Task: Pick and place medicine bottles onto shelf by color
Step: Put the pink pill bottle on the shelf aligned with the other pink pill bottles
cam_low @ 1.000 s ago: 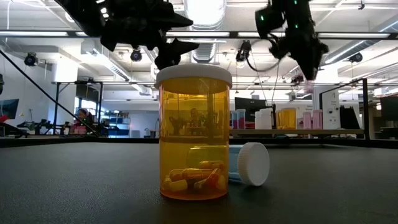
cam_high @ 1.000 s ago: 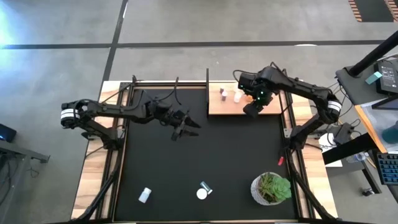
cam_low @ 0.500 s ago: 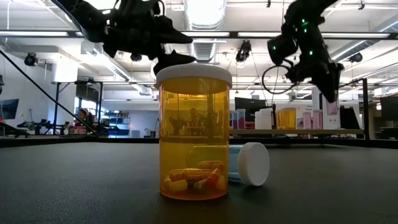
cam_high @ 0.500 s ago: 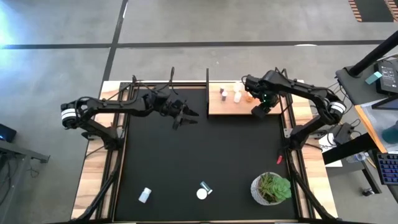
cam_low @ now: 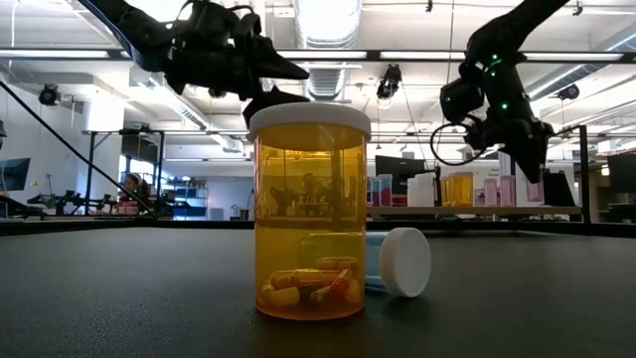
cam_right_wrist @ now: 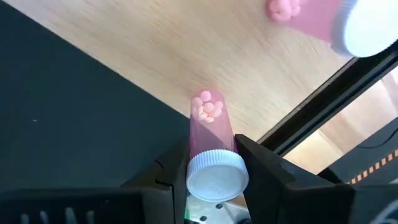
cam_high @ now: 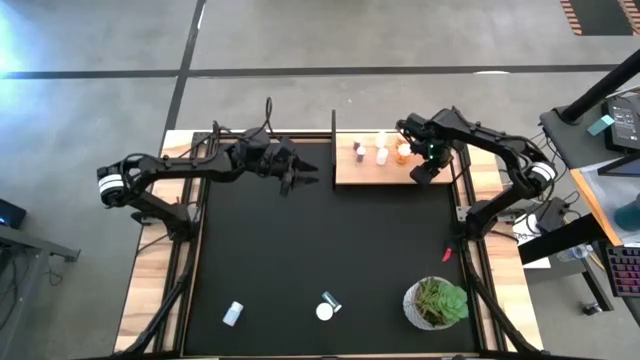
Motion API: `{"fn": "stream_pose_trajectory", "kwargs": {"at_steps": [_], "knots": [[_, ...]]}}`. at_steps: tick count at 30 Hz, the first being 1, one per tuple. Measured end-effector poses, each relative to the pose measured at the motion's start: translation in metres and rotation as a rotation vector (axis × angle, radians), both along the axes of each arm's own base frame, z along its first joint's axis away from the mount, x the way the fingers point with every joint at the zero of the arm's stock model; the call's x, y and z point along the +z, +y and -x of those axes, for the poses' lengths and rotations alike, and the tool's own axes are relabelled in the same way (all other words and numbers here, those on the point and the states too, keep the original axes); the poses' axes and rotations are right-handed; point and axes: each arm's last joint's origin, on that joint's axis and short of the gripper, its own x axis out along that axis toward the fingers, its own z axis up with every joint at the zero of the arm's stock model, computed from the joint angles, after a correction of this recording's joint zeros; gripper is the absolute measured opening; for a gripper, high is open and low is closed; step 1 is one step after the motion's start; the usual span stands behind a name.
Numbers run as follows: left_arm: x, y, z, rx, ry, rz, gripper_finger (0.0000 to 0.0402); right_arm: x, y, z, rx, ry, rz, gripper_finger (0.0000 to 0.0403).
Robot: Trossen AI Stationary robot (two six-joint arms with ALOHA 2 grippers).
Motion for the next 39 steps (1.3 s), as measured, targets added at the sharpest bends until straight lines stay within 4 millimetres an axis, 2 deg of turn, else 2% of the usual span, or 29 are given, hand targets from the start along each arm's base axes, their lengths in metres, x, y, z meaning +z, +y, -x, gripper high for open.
{"fn": "stream_pose_trajectory", "kwargs": {"at_steps": [7, 26, 39], "knots": [[0.0000, 0.0032, 0.0012, 0.023, 0.001, -0.003, 0.0220, -0.0006, -0.0039, -0.0035, 0.123, -0.040, 0.016, 0.0109], [0.0000, 0.0037, 0.0015, 0.024, 0.001, -0.003, 0.0220, -0.0033, -0.0051, -0.0034, 0.199, -0.050, 0.012, 0.0109], [-0.0002, 0.0037, 0.0015, 0.024, 0.002, -0.002, 0.0220, -0.0032, -0.0070, -0.0033, 0.314, -0.019, 0.027, 0.0109]]}}
